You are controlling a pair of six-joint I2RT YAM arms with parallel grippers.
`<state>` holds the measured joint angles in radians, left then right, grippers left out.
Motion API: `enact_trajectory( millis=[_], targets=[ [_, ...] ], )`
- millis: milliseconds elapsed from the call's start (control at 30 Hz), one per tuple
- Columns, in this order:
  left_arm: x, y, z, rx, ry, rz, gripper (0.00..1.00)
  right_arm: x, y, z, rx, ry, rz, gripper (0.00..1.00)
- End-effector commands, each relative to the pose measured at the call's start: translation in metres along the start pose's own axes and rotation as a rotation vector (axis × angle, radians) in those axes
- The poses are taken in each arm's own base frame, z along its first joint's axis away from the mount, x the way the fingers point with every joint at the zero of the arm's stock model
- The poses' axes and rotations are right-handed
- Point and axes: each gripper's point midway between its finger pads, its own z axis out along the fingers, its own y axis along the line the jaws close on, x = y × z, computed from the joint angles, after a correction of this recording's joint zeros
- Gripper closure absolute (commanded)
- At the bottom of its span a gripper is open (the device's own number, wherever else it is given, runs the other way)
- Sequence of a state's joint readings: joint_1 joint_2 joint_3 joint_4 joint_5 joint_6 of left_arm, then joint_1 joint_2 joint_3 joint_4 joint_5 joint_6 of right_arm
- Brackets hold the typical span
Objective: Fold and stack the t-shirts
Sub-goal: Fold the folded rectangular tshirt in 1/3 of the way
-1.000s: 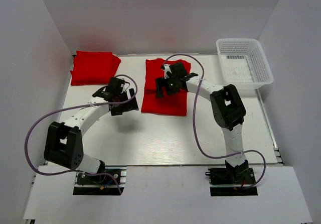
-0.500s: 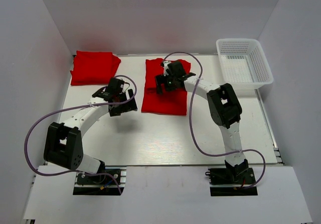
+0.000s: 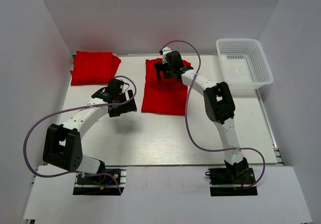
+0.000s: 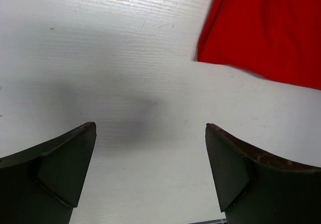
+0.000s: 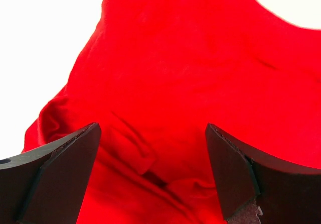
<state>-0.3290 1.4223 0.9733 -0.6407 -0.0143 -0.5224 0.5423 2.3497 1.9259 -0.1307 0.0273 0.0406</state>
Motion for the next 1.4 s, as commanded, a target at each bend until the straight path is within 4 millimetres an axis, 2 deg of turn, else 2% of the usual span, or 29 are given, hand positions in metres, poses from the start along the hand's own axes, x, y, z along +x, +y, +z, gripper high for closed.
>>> enact_trajectory(
  millis=[0, 67, 100, 133, 167, 267, 367, 400, 433, 633, 667, 767, 867, 933, 967, 1033, 1167, 1333, 1367],
  targets=[
    [-0.009, -0.004, -0.015, 0.019, -0.043, 0.009, 0.00, -0.050, -0.013, -0.020, 0.044, -0.102, -0.078, 0.10],
    [-0.008, -0.005, -0.015, 0.027, -0.038, 0.009, 0.00, -0.055, -0.013, -0.032, 0.044, -0.109, -0.101, 0.10],
    [-0.007, -0.004, -0.013, 0.023, -0.030, 0.009, 0.00, -0.065, -0.008, -0.044, 0.023, -0.132, -0.120, 0.10],
    [-0.009, -0.005, -0.012, 0.027, -0.038, 0.009, 0.00, -0.057, -0.003, -0.051, -0.003, -0.113, -0.130, 0.10],
    [-0.008, -0.007, -0.013, 0.035, -0.034, 0.009, 0.00, -0.062, 0.000, -0.061, -0.005, -0.120, -0.135, 0.10],
    [-0.005, -0.005, -0.011, 0.031, -0.026, 0.009, 0.00, -0.033, 0.046, -0.079, -0.270, -0.024, -0.145, 0.10],
    [-0.004, -0.004, -0.009, 0.026, -0.018, 0.009, 0.00, 0.013, 0.072, -0.089, -0.412, 0.088, -0.089, 0.10],
    [-0.004, -0.004, -0.009, 0.026, -0.018, 0.009, 0.00, 0.018, 0.078, -0.092, -0.431, 0.099, -0.071, 0.10],
    [0.000, -0.002, -0.007, 0.022, -0.010, 0.009, 0.00, 0.031, 0.080, -0.091, -0.443, 0.116, -0.062, 0.10],
    [0.003, 0.000, -0.005, 0.012, 0.006, 0.019, 0.00, 0.063, 0.085, -0.079, -0.457, 0.202, -0.035, 0.10],
    [0.003, 0.000, -0.005, 0.012, 0.006, 0.019, 0.00, 0.068, 0.088, -0.077, -0.464, 0.214, -0.035, 0.10],
    [0.004, 0.001, -0.003, 0.013, 0.005, 0.028, 0.00, 0.073, 0.080, -0.064, -0.414, 0.220, -0.030, 0.10],
    [0.005, 0.002, -0.001, 0.009, 0.013, 0.028, 0.00, 0.066, 0.069, -0.050, -0.351, 0.184, -0.030, 0.10],
    [0.007, 0.001, 0.001, 0.012, 0.025, 0.028, 0.00, 0.070, 0.063, -0.042, -0.319, 0.196, -0.001, 0.10],
    [0.007, 0.001, 0.001, 0.012, 0.026, 0.028, 0.00, 0.064, 0.060, -0.036, -0.303, 0.185, -0.004, 0.10],
    [0.007, 0.001, 0.001, 0.012, 0.025, 0.039, 0.00, 0.069, 0.055, -0.027, -0.270, 0.192, -0.004, 0.10],
    [0.007, 0.001, 0.001, 0.012, 0.025, 0.039, 0.00, 0.050, 0.040, -0.012, -0.181, 0.114, 0.020, 0.10],
    [0.009, 0.003, 0.003, 0.008, 0.033, 0.048, 0.00, 0.024, 0.027, -0.005, -0.092, 0.008, 0.040, 0.10],
    [0.009, 0.003, 0.003, 0.008, 0.033, 0.048, 0.00, 0.014, 0.026, -0.002, -0.085, -0.035, 0.041, 0.10]
  ],
)
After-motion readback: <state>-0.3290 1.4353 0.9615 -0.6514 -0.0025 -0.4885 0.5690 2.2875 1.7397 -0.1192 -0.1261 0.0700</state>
